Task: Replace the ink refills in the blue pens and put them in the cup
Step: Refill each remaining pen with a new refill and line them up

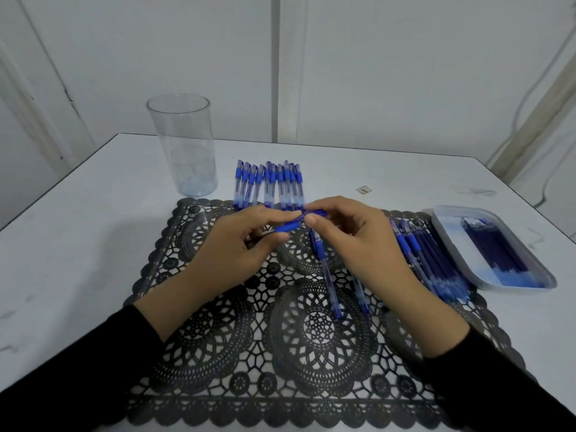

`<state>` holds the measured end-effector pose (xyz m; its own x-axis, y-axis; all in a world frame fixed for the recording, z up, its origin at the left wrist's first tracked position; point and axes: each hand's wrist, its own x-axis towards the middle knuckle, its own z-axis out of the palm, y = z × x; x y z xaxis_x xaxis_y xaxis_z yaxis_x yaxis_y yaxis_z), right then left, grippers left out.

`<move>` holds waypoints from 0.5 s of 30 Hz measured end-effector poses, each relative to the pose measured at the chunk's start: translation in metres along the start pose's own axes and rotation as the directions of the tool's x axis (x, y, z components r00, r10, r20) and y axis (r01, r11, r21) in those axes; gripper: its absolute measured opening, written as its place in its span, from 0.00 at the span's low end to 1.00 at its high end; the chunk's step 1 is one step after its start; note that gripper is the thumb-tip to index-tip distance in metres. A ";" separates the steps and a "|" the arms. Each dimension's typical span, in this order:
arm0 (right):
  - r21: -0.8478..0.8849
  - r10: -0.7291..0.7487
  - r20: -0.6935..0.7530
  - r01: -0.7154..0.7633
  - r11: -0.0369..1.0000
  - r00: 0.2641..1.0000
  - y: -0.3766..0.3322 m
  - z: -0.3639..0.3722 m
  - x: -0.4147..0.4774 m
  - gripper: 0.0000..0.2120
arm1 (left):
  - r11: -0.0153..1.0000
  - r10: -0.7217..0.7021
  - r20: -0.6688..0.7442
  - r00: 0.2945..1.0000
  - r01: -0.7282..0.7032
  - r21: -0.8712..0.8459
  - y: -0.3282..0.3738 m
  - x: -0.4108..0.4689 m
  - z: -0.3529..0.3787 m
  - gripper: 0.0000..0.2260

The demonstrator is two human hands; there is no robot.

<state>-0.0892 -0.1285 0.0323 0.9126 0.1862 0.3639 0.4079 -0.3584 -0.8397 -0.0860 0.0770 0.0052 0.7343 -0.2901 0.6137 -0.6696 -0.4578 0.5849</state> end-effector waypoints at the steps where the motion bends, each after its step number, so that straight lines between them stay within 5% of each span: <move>1: -0.024 -0.015 -0.007 0.015 1.000 1.000 0.003 0.000 0.000 0.07 | 1.000 0.006 0.011 1.000 -0.006 -0.011 -0.001 0.000 0.001 0.15; 15: -0.056 -0.020 0.034 0.022 0.998 0.999 0.014 0.002 0.001 0.04 | 0.997 -0.056 0.156 0.986 0.063 -0.041 -0.011 0.004 0.003 0.22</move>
<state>-0.0828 -0.1317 0.0197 0.9030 0.2240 0.3665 0.4283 -0.4047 -0.8080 -0.0754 0.0784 -0.0002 0.7791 -0.3912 0.4898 -0.6259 -0.4407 0.6435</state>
